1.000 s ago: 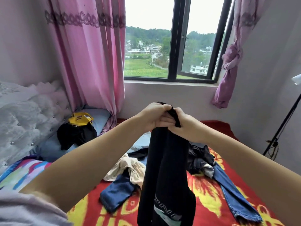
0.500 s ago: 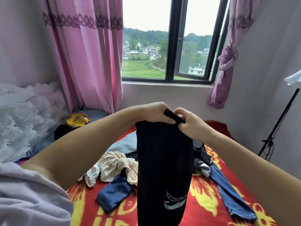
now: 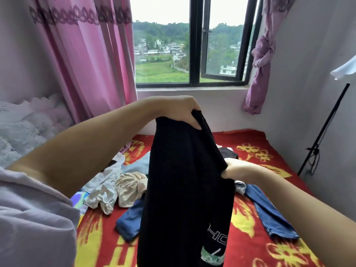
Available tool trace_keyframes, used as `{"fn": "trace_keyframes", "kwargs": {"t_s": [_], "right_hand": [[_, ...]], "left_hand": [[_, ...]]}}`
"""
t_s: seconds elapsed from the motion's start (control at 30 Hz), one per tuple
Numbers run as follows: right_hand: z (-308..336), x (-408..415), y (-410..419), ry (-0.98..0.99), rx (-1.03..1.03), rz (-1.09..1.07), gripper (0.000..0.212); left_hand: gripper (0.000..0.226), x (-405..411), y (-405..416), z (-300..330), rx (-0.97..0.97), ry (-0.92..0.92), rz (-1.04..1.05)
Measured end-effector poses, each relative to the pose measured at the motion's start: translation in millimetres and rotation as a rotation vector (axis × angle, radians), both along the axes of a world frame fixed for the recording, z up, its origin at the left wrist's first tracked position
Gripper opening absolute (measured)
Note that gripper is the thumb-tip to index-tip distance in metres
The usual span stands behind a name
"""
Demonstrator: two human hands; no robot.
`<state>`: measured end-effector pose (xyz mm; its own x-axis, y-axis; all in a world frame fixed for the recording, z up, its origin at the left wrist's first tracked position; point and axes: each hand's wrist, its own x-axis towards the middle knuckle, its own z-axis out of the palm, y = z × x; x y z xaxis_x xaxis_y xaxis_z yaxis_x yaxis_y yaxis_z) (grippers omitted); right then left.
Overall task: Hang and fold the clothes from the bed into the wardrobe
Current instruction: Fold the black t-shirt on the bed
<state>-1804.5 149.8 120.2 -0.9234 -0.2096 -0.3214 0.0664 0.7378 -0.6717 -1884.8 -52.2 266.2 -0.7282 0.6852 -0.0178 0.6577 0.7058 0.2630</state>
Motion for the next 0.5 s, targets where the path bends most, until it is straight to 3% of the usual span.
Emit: {"fn": "trace_keyframes", "kwargs": {"t_s": [0.1, 0.3, 0.5], "right_hand": [[-1.0, 9.0, 9.4, -0.065, -0.033, 0.022, 0.03], [-40.7, 19.2, 17.3, -0.218, -0.292, 0.129, 0.031], [-64.9, -2.2, 49.7, 0.054, -0.132, -0.099, 0.019]], "left_hand": [[0.017, -3.7, 3.6, 1.5, -0.01, -0.033, 0.002], [0.013, -5.0, 13.1, 5.4, 0.088, -0.096, 0.025], [0.021, -11.8, 35.3, -4.1, 0.024, -0.051, -0.016]]}}
